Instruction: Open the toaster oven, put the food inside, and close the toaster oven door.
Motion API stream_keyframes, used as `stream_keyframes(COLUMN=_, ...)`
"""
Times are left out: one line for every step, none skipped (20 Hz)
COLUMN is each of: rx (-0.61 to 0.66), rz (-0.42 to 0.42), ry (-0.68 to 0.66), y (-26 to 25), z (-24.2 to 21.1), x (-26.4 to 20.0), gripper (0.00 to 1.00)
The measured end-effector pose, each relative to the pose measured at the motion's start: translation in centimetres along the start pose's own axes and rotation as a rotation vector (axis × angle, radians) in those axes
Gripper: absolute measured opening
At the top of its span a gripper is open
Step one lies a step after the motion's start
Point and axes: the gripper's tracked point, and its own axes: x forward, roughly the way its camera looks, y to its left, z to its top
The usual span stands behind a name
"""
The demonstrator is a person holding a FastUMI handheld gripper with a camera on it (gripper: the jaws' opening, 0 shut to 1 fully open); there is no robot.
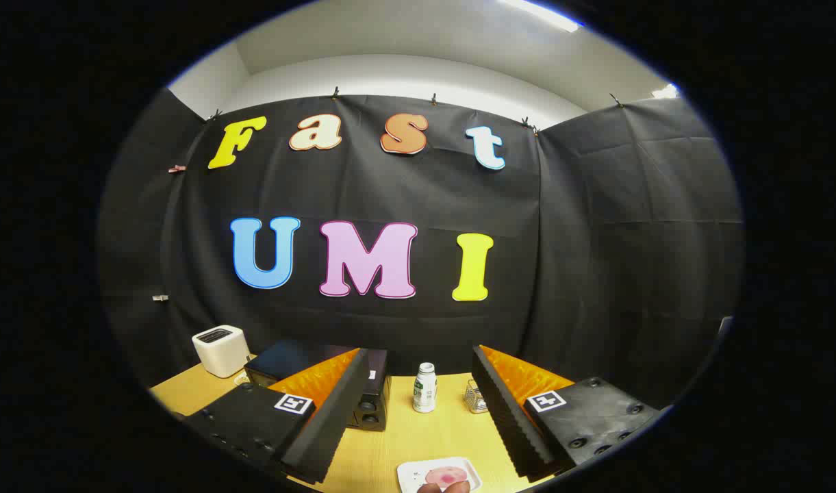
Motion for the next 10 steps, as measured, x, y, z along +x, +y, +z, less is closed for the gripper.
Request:
stream_keyframes(rx=-0.007, rz=-0.001, ry=-0.003, y=-0.03, z=0.04, x=-0.06, gripper=0.98)
stream_keyframes(rx=-0.015, rz=-0.003, ry=-0.003, y=0.00, z=-0.01, x=-0.09, gripper=0.98)
stream_keyframes(rx=-0.018, rz=-0.003, ry=-0.002, y=0.04, z=-0.02, x=-0.14, gripper=0.98)
stream_keyframes(rx=-0.018, rz=-0.003, ry=0.001, y=0.16, z=-0.06, x=-0.16, gripper=0.98)
stream_keyframes(rx=-0.018, rz=-0.005, ry=0.001, y=0.17, z=-0.08, x=-0.16, gripper=0.98)
stream_keyframes(rx=-0.018, rz=-0.006, ry=-0.001, y=0.21, z=0.01, x=-0.22, gripper=0.98)
stream_keyframes(rx=-0.022, rz=-0.007, ry=-0.003, y=0.26, z=0.10, x=-0.24, gripper=0.98)
stream_keyframes(rx=-0.025, rz=-0.006, ry=-0.003, y=0.30, z=0.05, x=-0.24, gripper=0.98)
stream_keyframes(rx=-0.029, rz=-0.003, ry=-0.003, y=0.49, z=-0.03, x=-0.24, gripper=0.98)
stream_keyframes(rx=-0.031, rz=-0.002, ry=-0.003, y=0.56, z=-0.05, x=-0.29, gripper=0.98)
